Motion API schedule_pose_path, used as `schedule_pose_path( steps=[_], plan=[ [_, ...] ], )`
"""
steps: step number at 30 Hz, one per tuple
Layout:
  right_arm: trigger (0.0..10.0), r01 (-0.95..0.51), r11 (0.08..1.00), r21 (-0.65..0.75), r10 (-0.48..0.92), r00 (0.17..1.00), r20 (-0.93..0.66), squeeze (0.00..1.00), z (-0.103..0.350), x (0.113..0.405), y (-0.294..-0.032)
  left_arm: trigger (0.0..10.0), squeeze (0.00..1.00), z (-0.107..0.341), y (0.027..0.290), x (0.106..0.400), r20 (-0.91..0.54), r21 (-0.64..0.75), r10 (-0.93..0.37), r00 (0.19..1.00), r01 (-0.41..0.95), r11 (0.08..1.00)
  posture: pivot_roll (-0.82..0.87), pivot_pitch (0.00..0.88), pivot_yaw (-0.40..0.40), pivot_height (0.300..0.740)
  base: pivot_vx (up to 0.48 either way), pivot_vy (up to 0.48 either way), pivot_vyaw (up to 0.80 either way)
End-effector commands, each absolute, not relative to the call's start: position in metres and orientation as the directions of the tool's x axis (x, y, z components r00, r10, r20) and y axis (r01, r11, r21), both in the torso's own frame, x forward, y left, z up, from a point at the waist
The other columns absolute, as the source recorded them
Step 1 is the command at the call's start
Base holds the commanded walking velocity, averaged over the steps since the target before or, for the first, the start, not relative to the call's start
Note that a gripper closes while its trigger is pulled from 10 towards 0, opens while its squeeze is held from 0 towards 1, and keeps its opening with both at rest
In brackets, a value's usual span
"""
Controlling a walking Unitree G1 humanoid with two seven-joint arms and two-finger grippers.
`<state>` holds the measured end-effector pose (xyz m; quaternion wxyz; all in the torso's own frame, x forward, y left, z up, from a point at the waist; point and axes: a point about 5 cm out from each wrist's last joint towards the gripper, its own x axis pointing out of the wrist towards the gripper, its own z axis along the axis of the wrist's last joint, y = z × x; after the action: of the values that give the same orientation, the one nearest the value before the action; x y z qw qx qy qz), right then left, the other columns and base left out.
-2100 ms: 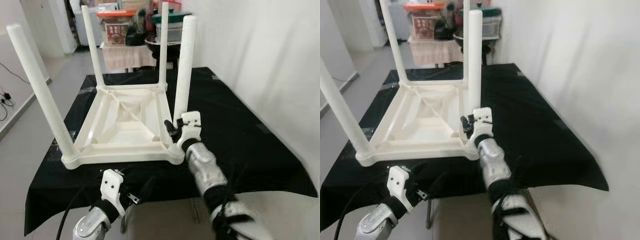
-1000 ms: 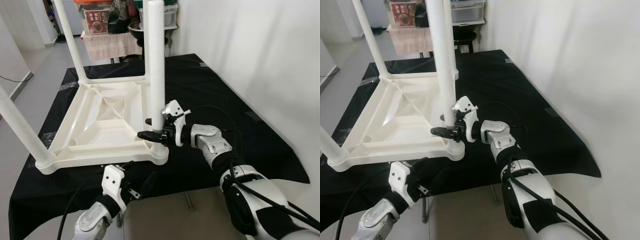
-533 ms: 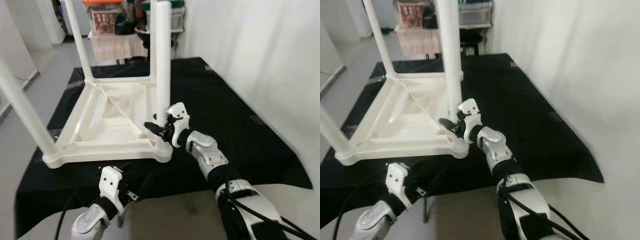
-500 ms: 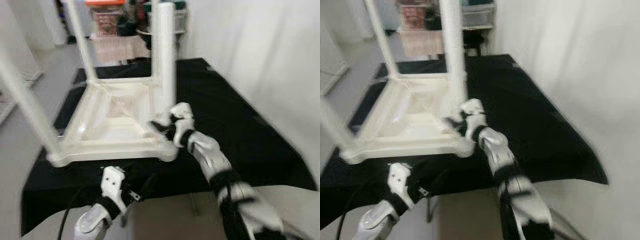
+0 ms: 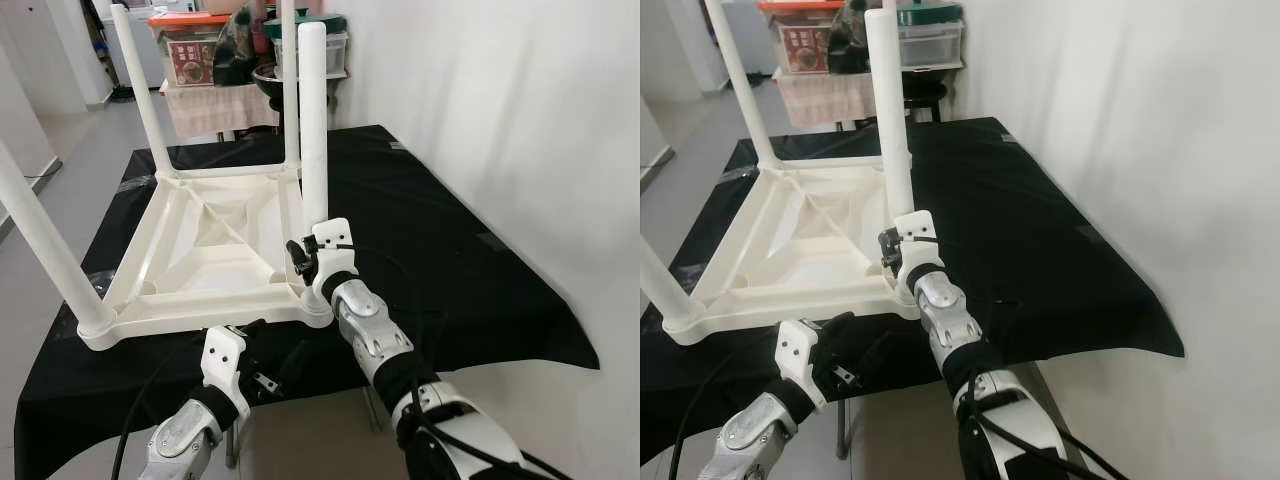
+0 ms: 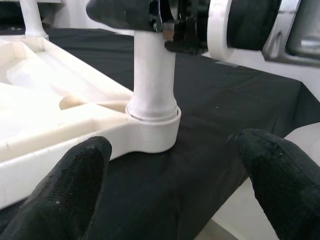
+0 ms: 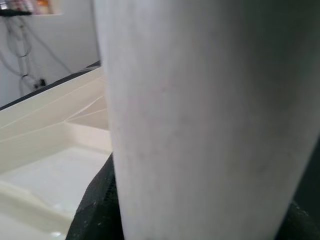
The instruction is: Building children table
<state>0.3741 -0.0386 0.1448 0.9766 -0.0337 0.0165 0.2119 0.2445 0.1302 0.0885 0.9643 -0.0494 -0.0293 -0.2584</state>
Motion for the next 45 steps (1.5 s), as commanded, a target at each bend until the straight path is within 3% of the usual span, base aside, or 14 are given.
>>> schedule_pose_path(
  steps=[1,8,9,19,20,21,22,23,24,38,39,41,42,45],
  plan=[
    [10.0,-0.462,0.887,-0.024,0.458,0.883,-0.101,1.00,0.136,0.372,-0.042,10.0,0.00,0.085,0.132,0.243,0.071,-0.083,-0.489,0.869,0.494,0.866,0.04,0.000,-0.025,0.740,0.000,0.000,0.00],
    [10.0,-0.615,0.788,0.006,0.614,0.786,-0.070,1.00,0.149,0.376,-0.053,10.0,0.00,0.085,0.131,0.242,0.070,-0.085,-0.491,0.868,0.496,0.864,0.04,0.000,-0.023,0.740,0.000,0.000,0.00],
    [10.0,-0.679,0.734,-0.022,0.676,0.733,-0.081,0.00,0.152,0.377,-0.060,10.0,0.00,0.085,0.131,0.241,0.070,-0.087,-0.492,0.868,0.497,0.864,0.05,0.000,-0.025,0.740,0.000,0.000,0.00],
    [10.0,-0.815,0.572,-0.089,0.801,0.579,-0.150,0.00,0.161,0.382,-0.079,10.0,0.00,0.085,0.131,0.237,0.070,-0.089,-0.492,0.868,0.497,0.863,0.07,0.000,-0.029,0.740,0.000,0.000,0.00],
    [4.7,-0.838,0.540,-0.081,0.824,0.546,-0.152,0.00,0.163,0.381,-0.079,10.0,0.00,0.085,0.131,0.235,0.069,-0.089,-0.493,0.867,0.497,0.863,0.08,0.000,-0.030,0.740,0.000,0.000,0.00],
    [4.7,-0.838,0.540,-0.081,0.824,0.546,-0.152,0.00,0.163,0.381,-0.079,10.0,0.00,0.085,0.131,0.235,0.069,-0.089,-0.493,0.867,0.497,0.863,0.08,0.000,-0.030,0.740,0.000,0.000,0.00],
    [2.5,-0.850,0.522,-0.076,0.836,0.527,-0.152,0.00,0.163,0.380,-0.079,10.0,0.00,0.085,0.131,0.234,0.069,-0.089,-0.493,0.867,0.498,0.863,0.08,0.000,-0.029,0.740,0.000,0.000,0.00],
    [2.5,-0.850,0.522,-0.076,0.836,0.527,-0.152,0.00,0.163,0.380,-0.079,10.0,0.00,0.085,0.131,0.234,0.069,-0.089,-0.493,0.867,0.498,0.863,0.08,0.000,-0.029,0.740,0.000,0.000,0.00],
    [0.0,-0.857,0.511,-0.069,0.843,0.515,-0.154,0.00,0.164,0.380,-0.080,10.0,0.00,0.085,0.131,0.233,0.068,-0.090,-0.493,0.867,0.498,0.863,0.09,0.000,-0.030,0.740,0.000,0.000,0.00],
    [0.0,-0.833,0.548,-0.077,0.813,0.552,-0.184,0.00,0.160,0.382,-0.102,10.0,0.00,0.086,0.132,0.219,0.059,-0.100,-0.496,0.866,0.499,0.861,0.08,0.000,-0.029,0.740,0.000,0.000,0.00],
    [0.0,-0.643,0.758,-0.106,0.610,0.757,-0.234,0.00,0.142,0.387,-0.115,10.0,0.00,0.086,0.132,0.214,0.056,-0.104,-0.494,0.868,0.497,0.862,0.08,0.000,-0.038,0.740,0.000,0.000,0.00],
    [0.0,-0.643,0.758,-0.106,0.610,0.757,-0.234,0.00,0.142,0.387,-0.115,10.0,0.00,0.086,0.132,0.214,0.056,-0.104,-0.494,0.868,0.497,0.862,0.08,0.000,-0.038,0.740,0.000,0.000,0.00],
    [0.0,-0.418,0.901,-0.119,0.381,0.891,-0.245,0.00,0.126,0.386,-0.125,10.0,0.00,0.086,0.133,0.211,0.055,-0.104,-0.490,0.870,0.493,0.864,0.08,0.000,-0.045,0.740,0.000,0.000,0.00],
    [0.0,-0.225,0.974,-0.009,0.215,0.941,-0.260,0.00,0.086,0.355,-0.108,10.0,0.00,0.087,0.135,0.208,0.053,-0.109,-0.477,0.878,0.479,0.871,0.09,0.000,-0.034,0.740,0.000,0.000,0.00]
  ],
)
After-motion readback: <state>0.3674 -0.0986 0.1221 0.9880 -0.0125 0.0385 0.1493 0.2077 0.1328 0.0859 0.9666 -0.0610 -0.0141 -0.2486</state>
